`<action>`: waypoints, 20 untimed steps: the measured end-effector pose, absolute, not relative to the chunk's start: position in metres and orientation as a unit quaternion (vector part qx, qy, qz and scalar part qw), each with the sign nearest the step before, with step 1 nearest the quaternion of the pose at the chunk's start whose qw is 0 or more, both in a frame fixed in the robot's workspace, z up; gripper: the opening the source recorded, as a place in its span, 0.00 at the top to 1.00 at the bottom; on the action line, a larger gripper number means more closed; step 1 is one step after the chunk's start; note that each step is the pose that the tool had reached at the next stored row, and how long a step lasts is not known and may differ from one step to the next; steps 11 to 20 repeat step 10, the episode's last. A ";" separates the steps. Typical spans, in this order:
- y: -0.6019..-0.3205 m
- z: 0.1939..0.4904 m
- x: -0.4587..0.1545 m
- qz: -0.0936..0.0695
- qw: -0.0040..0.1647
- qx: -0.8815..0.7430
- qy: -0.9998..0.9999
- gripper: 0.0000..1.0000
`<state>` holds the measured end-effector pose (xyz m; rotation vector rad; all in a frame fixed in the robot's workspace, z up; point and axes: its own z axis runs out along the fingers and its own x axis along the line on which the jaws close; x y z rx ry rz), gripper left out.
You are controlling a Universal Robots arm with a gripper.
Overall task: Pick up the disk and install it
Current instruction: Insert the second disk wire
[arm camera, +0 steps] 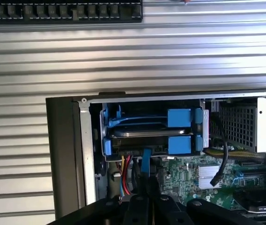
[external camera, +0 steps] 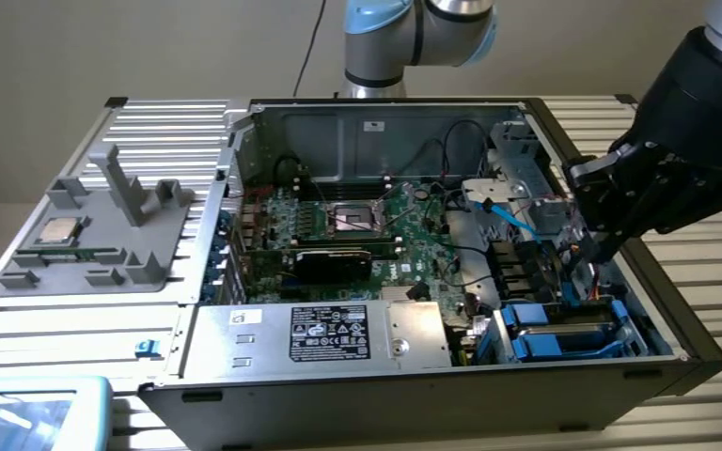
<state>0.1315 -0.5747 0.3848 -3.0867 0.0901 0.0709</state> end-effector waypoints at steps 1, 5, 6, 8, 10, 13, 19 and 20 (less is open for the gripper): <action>-0.573 0.385 0.131 0.023 0.026 -0.999 0.029 0.89; -0.569 0.385 0.131 0.023 0.024 -0.999 0.029 0.89; -0.569 0.385 0.131 0.023 0.024 -0.999 0.029 0.89; -0.569 0.385 0.131 0.023 0.024 -0.999 0.029 0.89; -0.569 0.385 0.131 0.023 0.024 -0.999 0.029 0.89; -0.569 0.385 0.131 0.023 0.024 -0.999 0.029 0.89; -0.569 0.385 0.131 0.023 0.024 -0.999 0.029 0.89; -0.569 0.385 0.131 0.023 0.024 -0.999 0.029 0.89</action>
